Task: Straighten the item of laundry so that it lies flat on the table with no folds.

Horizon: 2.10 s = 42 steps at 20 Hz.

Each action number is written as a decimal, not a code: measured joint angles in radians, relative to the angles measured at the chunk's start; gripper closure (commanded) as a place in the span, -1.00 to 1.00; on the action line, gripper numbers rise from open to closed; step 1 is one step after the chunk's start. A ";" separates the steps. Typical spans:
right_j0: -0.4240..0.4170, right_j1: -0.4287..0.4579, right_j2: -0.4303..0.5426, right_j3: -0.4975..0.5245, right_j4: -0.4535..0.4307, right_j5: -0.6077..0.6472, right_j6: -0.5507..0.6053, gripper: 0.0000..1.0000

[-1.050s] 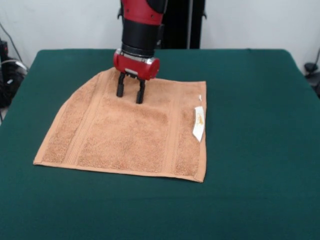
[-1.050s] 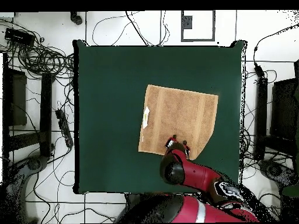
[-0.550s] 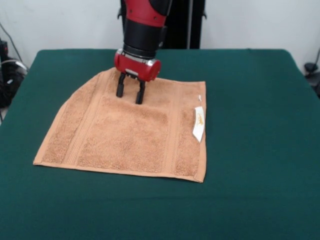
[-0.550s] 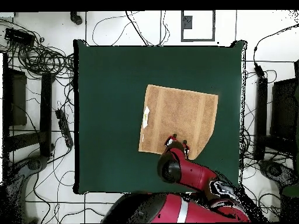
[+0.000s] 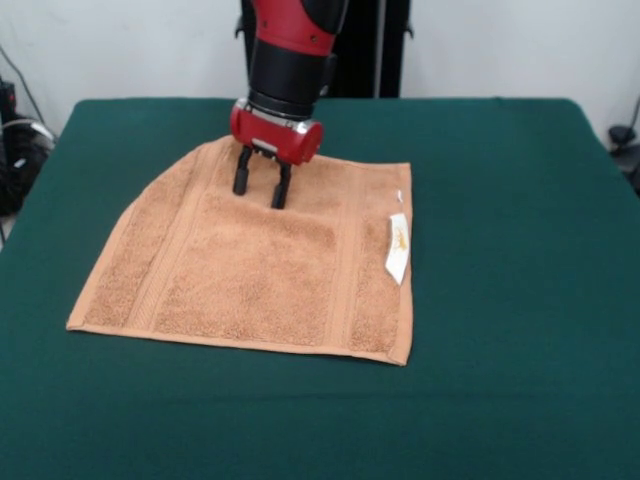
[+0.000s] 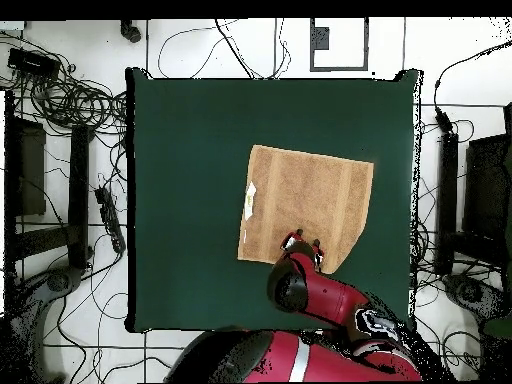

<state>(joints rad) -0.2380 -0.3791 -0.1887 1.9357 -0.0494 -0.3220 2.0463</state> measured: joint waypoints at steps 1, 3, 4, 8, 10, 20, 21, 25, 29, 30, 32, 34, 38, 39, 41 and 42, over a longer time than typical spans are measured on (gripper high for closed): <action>0.003 0.001 -0.001 0.000 0.009 0.000 0.000 -1.00; 0.005 0.001 -0.001 0.000 0.016 0.001 0.000 -1.00; 0.005 0.001 -0.001 0.000 0.021 0.001 0.000 -1.00; 0.006 0.001 -0.001 0.000 0.026 0.005 0.000 -1.00; 0.006 0.001 -0.001 0.000 0.026 0.005 0.000 -1.00; 0.006 0.001 0.000 0.000 0.028 0.005 0.000 -1.00; 0.005 0.001 0.000 0.000 0.028 0.005 0.000 -1.00; -0.002 -0.001 0.006 0.001 0.026 0.006 0.000 -1.00; -0.006 -0.003 0.010 0.001 0.026 0.006 0.000 -1.00; -0.006 -0.003 0.010 0.001 0.026 0.007 0.000 -1.00; -0.004 -0.003 0.010 0.001 0.034 0.012 0.000 -1.00; 0.002 -0.003 0.008 0.001 0.050 0.018 0.000 -1.00; 0.034 -0.001 -0.004 0.001 0.138 0.036 0.000 -1.00; 0.043 0.001 -0.006 0.000 0.161 0.038 0.000 -1.00; 0.071 0.005 -0.013 -0.001 0.232 0.040 0.000 -1.00; 0.084 0.007 -0.015 -0.002 0.267 0.039 0.000 -1.00</action>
<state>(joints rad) -0.1541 -0.3717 -0.2033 1.9332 0.2177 -0.2826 2.0463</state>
